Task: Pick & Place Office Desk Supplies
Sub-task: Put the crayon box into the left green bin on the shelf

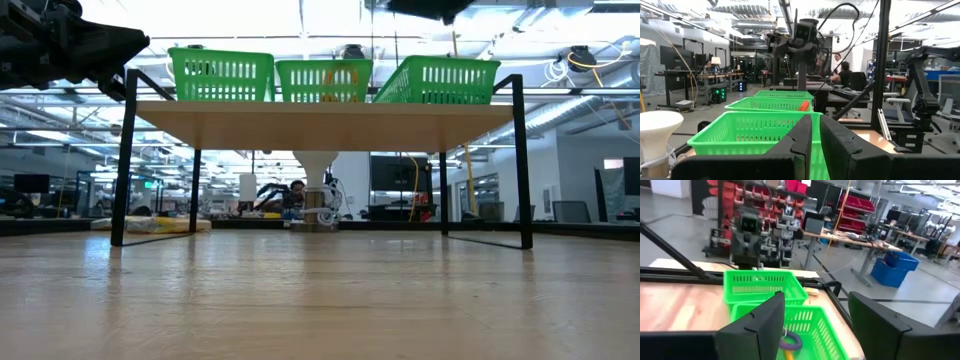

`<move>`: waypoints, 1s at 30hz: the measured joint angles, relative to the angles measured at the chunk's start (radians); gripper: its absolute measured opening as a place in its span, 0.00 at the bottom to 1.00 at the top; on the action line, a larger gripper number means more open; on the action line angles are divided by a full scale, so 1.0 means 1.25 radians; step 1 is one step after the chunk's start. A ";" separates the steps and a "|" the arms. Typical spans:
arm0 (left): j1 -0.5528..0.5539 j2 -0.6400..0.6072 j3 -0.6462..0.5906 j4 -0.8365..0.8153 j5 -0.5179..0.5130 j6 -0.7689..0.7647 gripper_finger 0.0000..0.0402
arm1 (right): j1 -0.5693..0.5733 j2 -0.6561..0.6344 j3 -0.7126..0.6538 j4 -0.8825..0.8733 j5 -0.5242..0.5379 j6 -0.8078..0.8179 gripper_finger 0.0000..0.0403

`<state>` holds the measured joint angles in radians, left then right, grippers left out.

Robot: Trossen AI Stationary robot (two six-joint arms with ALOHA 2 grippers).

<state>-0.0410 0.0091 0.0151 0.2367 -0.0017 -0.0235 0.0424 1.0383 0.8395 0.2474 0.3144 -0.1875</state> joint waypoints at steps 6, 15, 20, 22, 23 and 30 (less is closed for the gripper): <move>0.000 0.000 0.000 0.000 0.000 0.000 0.11 | 0.036 -0.202 0.000 -0.195 -0.001 0.070 0.51; 0.000 0.000 0.000 0.000 0.000 0.000 0.11 | 0.048 -0.419 -0.002 -0.488 -0.001 0.124 0.52; 0.000 0.000 0.000 0.000 0.000 0.000 0.11 | 0.048 -0.491 -0.039 -0.560 -0.001 0.148 0.53; 0.000 0.000 0.000 0.000 0.000 0.000 0.11 | 0.048 -0.512 -0.057 -0.584 -0.001 0.165 0.53; 0.000 0.000 0.000 0.000 0.000 0.000 0.11 | 0.048 -0.522 -0.069 -0.591 -0.001 0.191 0.53; 0.000 0.000 0.000 0.000 0.000 0.000 0.11 | 0.048 -0.559 -0.190 -0.570 -0.003 0.344 0.53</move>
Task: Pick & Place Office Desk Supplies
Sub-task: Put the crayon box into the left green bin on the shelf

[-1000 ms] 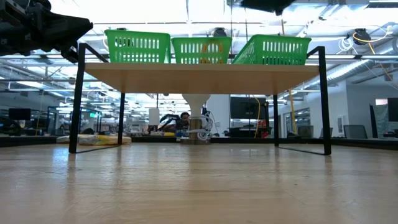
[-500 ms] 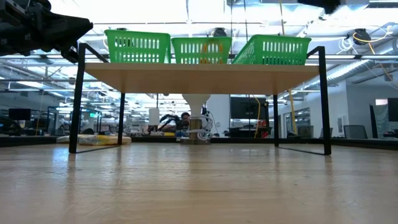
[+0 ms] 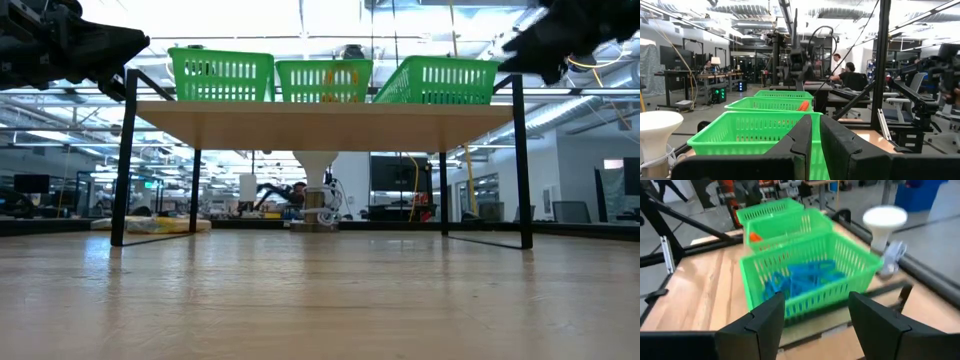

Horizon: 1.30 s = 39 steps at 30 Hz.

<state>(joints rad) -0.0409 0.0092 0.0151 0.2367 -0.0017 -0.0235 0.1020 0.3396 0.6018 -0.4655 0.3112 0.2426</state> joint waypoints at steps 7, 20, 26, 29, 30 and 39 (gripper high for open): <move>0.000 0.000 0.000 0.000 0.000 0.000 0.11 | 0.000 0.001 -0.210 0.290 -0.189 0.000 0.53; 0.000 0.000 0.000 0.000 0.000 0.000 0.11 | -0.019 -0.151 -0.325 0.404 -0.268 -0.089 0.53; 0.000 0.000 0.000 0.000 0.000 0.000 0.11 | -0.020 -0.227 -0.325 0.319 -0.268 -0.107 0.53; 0.000 0.000 0.000 0.000 0.000 0.000 0.11 | -0.020 -0.258 -0.325 0.287 -0.255 -0.117 0.53; 0.000 0.000 0.000 0.000 0.000 0.000 0.11 | -0.019 -0.267 -0.325 0.277 -0.246 -0.120 0.53; 0.000 0.000 0.000 0.000 0.000 0.000 0.11 | -0.019 -0.269 -0.325 0.229 -0.205 -0.147 0.53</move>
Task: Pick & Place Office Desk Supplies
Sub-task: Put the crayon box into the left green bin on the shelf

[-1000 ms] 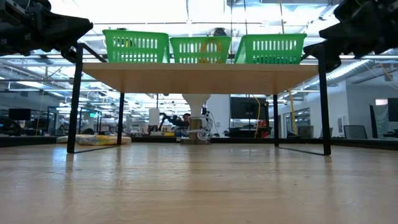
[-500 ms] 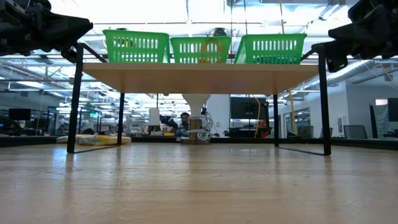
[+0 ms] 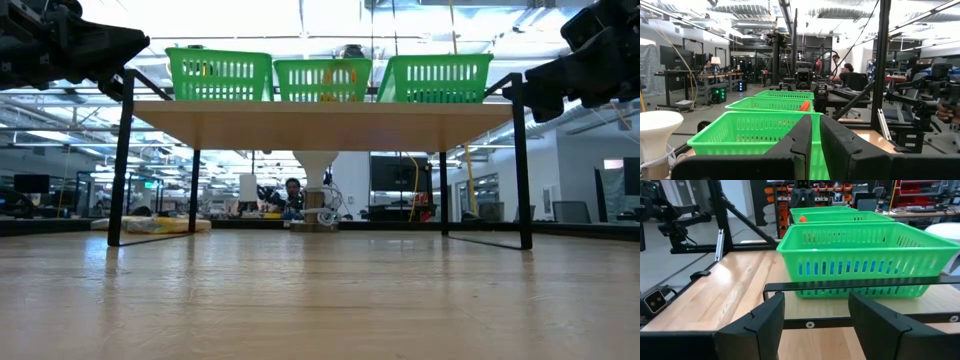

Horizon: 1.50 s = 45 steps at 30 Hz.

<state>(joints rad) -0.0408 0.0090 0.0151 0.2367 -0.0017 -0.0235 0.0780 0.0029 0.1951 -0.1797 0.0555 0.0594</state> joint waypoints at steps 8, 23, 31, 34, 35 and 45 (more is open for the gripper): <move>0.000 0.000 0.000 0.000 0.000 0.000 0.11 | 0.000 0.000 -0.055 0.093 -0.002 -0.015 0.53; 0.000 0.000 0.000 0.000 0.000 0.000 0.11 | 0.000 0.005 -0.136 0.151 -0.007 -0.059 0.53; 0.000 0.000 0.000 0.000 0.000 0.000 0.11 | 0.000 0.009 -0.144 0.173 -0.006 -0.058 0.53; 0.000 0.000 0.000 0.003 0.000 0.000 0.11 | 0.000 0.009 -0.144 0.174 -0.006 -0.057 0.53; 0.000 0.000 0.000 0.004 0.000 -0.006 0.11 | 0.000 0.009 -0.144 0.174 -0.006 -0.058 0.53; 0.000 0.000 0.000 0.059 -0.024 -0.128 0.11 | 0.000 0.009 -0.144 0.176 -0.006 -0.057 0.53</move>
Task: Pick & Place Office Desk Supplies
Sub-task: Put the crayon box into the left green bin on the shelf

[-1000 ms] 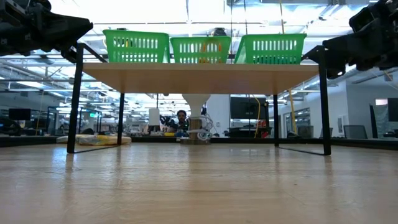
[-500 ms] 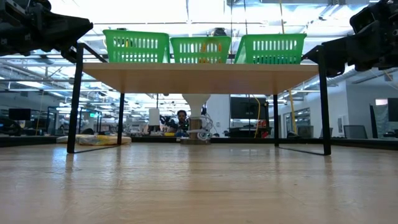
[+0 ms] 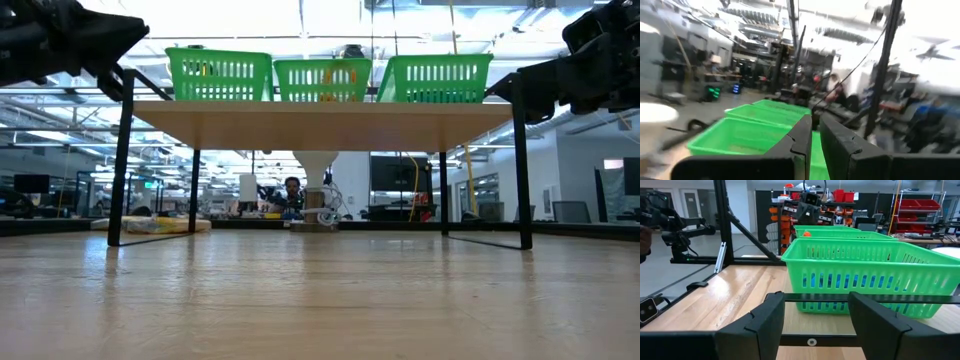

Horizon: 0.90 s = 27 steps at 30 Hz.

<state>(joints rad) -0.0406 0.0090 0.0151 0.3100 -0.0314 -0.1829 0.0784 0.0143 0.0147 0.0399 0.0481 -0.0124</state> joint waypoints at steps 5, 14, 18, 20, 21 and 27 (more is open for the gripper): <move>-0.001 0.000 0.000 0.007 -0.007 -0.135 0.11 | 0.000 0.000 -0.001 0.000 0.000 0.000 0.53; -0.001 0.000 0.000 0.038 -0.208 -0.069 0.11 | 0.000 0.000 -0.001 0.001 0.000 0.000 0.53; 0.002 0.000 0.003 0.044 -0.490 -0.130 0.13 | 0.000 0.000 -0.001 0.001 0.000 0.000 0.53; 0.006 0.009 0.018 0.043 -0.560 -0.122 0.17 | 0.000 0.000 -0.001 0.001 0.000 0.000 0.53; 0.011 0.015 0.030 0.042 -0.568 -0.112 0.20 | 0.000 0.000 -0.001 0.001 0.000 0.000 0.53; 0.048 0.122 0.176 -0.039 -0.702 -0.089 0.42 | 0.000 0.000 -0.001 0.001 0.000 0.000 0.53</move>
<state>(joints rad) 0.0189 0.1620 0.2352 0.2617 -0.9089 -0.2942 0.0784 0.0147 0.0139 0.0410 0.0479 -0.0124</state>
